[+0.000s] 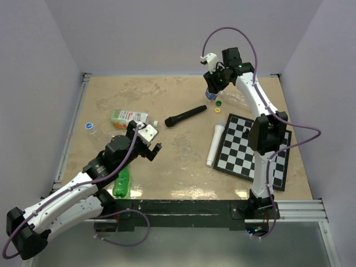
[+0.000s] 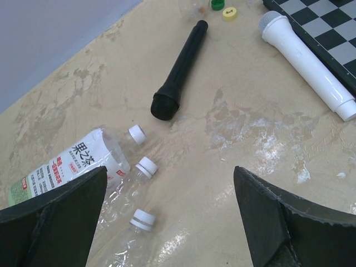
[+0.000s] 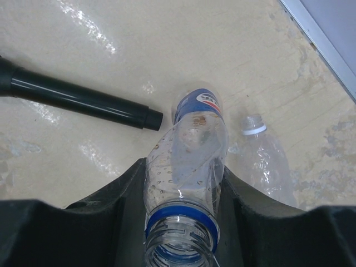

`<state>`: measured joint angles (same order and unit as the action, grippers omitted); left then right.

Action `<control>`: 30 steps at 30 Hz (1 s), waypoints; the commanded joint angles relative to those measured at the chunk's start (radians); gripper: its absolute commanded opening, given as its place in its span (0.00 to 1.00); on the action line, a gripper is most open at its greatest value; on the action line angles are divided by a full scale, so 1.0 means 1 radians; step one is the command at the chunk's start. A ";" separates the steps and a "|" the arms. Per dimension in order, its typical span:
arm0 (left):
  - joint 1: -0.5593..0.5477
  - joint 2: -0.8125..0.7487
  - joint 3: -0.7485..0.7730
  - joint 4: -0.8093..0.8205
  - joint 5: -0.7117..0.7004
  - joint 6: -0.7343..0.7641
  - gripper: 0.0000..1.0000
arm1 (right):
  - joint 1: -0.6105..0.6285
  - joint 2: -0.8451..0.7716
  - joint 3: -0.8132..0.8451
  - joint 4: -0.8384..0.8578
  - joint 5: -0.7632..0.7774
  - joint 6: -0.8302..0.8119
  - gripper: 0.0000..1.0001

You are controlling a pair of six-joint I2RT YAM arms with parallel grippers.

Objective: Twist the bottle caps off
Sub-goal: Place the plastic bottle at the center of the board.

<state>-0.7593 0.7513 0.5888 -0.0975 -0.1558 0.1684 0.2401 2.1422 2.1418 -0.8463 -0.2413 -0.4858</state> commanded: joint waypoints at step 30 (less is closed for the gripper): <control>0.003 0.011 0.019 0.025 0.007 0.014 1.00 | -0.001 0.094 0.173 0.018 -0.021 0.027 0.61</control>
<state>-0.7593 0.7609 0.5888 -0.0975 -0.1516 0.1684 0.2401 2.2181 2.2494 -0.8509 -0.2623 -0.4770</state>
